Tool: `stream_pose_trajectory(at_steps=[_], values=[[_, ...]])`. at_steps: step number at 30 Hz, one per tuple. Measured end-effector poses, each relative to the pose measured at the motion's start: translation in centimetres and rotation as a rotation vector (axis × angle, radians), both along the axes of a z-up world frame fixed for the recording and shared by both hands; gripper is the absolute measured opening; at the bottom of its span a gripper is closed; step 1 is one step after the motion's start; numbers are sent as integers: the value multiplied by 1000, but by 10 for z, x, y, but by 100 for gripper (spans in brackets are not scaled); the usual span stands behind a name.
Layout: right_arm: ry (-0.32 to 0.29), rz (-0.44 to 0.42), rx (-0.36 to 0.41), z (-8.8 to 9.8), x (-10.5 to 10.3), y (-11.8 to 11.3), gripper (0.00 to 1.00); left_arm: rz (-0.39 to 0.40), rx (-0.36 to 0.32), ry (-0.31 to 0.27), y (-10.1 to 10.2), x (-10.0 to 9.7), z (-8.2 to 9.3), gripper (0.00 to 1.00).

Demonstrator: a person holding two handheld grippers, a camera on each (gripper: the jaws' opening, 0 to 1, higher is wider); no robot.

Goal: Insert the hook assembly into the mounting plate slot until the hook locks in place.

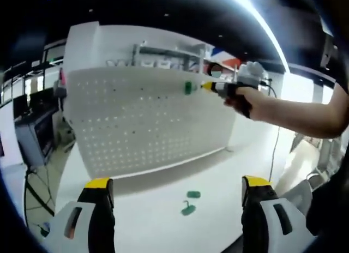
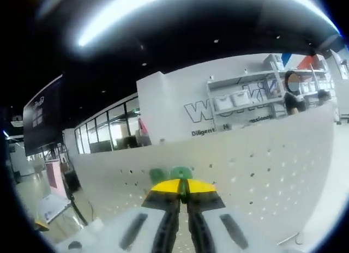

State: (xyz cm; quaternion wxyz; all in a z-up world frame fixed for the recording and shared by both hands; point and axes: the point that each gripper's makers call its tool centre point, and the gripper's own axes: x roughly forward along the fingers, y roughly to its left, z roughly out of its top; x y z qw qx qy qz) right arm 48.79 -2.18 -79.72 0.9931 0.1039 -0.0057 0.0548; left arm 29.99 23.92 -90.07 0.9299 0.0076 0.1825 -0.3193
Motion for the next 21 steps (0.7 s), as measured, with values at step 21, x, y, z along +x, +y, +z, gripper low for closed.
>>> stream_pose_trajectory(at_steps=[21], values=[[-2, -27, -9, -4, 15, -9, 0, 1, 9, 31, 4, 3, -11, 97]])
